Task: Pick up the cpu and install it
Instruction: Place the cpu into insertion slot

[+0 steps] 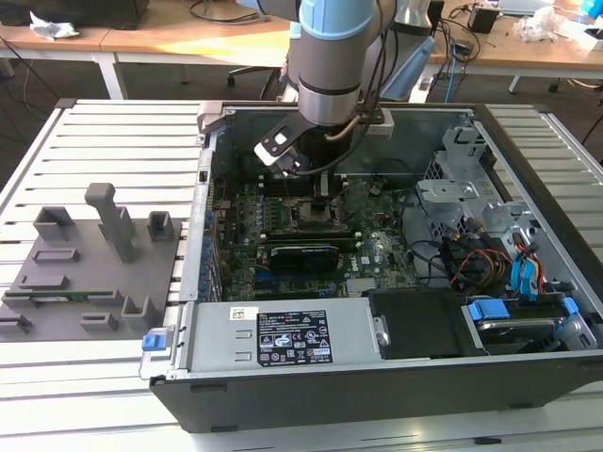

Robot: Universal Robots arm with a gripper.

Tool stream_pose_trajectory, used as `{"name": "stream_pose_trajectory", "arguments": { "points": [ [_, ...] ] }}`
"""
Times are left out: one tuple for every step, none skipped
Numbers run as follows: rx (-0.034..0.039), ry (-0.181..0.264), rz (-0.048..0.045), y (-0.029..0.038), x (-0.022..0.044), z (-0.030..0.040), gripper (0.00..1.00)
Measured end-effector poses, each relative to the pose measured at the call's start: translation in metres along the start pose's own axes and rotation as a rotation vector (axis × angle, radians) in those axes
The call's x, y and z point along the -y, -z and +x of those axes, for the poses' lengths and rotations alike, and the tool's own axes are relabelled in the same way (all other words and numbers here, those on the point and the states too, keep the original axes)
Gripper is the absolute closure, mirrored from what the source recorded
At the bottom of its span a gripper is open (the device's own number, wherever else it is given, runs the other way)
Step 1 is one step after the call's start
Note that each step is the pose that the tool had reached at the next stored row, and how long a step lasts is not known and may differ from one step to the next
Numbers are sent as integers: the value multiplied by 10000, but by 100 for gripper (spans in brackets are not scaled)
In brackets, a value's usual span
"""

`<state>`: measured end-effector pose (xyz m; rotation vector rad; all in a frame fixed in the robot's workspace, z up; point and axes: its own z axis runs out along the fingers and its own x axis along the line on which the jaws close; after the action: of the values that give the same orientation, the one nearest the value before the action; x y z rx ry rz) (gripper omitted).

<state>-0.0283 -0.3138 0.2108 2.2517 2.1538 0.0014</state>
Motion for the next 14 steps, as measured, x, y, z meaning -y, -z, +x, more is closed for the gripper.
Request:
{"name": "stream_pose_trajectory", "arguments": {
  "points": [
    [1, -43, 1, -19, 2, 0, 89],
    [0, -64, 1, -44, 4, 1, 89],
    [1, -68, 2, -49, 4, 1, 89],
    [3, -68, 2, -49, 4, 0, 89],
    [3, -69, 2, -58, 5, 1, 89],
    [12, -68, 7, -70, 6, -1, 89],
    [9, -69, 7, -74, 6, -1, 89],
    [7, -69, 6, -76, 6, 0, 89],
    [1, -70, 2, -78, 5, 1, 89],
    [-1, -70, 1, -78, 5, 1, 89],
    [-3, -70, 1, -74, 5, 1, 89],
    [-13, -70, -4, -66, 4, 3, 89],
    [-30, -71, -12, -47, 2, 5, 89],
    [-13, -70, -3, -15, 3, 2, 89]
  ]
}}
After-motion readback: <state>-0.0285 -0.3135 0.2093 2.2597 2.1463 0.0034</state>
